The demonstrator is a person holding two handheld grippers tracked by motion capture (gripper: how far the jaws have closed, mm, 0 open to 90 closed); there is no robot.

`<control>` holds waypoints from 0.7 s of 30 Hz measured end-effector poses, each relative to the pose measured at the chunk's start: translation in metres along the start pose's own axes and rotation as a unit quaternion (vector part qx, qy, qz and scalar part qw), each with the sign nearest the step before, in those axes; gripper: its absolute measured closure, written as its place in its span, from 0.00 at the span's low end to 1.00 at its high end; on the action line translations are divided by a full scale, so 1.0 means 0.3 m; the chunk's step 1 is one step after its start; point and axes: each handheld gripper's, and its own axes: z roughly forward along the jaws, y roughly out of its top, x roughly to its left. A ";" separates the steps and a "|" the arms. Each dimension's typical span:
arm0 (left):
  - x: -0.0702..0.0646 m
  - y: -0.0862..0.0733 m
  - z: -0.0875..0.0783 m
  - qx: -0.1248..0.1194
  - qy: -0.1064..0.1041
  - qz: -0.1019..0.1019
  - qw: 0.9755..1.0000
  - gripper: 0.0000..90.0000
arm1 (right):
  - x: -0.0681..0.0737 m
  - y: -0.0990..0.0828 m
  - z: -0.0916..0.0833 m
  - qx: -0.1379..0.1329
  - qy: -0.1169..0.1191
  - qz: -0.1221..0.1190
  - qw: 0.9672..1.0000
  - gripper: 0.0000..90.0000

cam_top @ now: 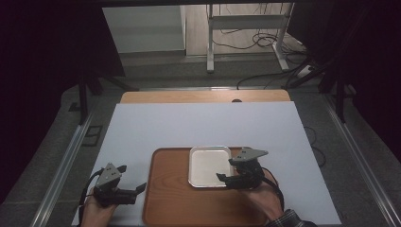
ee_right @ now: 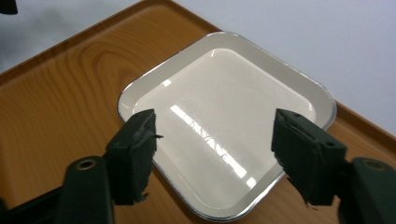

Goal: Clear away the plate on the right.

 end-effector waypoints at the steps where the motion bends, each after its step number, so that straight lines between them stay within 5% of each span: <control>1: 0.000 0.000 0.000 0.000 0.000 0.000 1.000 0.03 | -0.004 0.000 -0.003 -0.001 -0.002 0.001 1.000 0.31; 21: 0.000 0.000 -0.008 -0.004 0.006 0.003 1.000 0.02 | -0.037 -0.009 -0.040 -0.019 -0.026 0.000 0.999 0.12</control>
